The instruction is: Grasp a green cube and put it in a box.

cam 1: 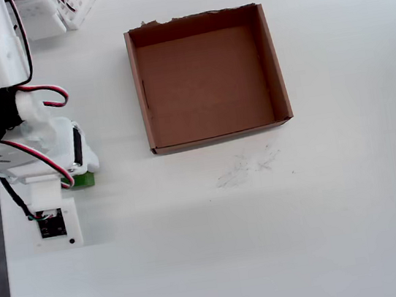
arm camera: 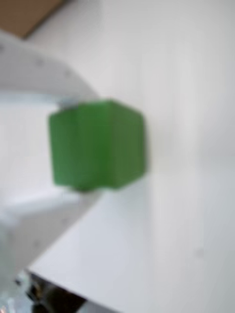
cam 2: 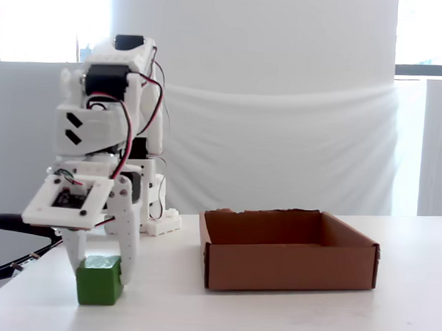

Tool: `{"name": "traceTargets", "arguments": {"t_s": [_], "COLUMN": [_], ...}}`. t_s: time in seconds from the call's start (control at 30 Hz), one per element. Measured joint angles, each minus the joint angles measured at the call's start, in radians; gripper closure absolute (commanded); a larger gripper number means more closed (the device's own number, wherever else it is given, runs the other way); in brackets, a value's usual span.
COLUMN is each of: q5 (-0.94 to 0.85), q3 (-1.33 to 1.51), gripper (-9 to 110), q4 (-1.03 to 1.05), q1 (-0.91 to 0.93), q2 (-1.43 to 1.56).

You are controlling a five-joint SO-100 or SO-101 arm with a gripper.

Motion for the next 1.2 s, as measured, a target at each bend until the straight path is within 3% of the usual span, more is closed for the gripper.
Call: {"name": "traceTargets", "arguments": {"t_s": [0.2, 0.7, 1.2], "q5": [0.0, 0.0, 0.0], "q3": [-0.092, -0.029, 0.031], "gripper": [84, 78, 86], "q4": [0.12, -0.025, -0.087], "q1": [0.0, 0.0, -0.002], "q2": [0.0, 0.0, 0.0]}}
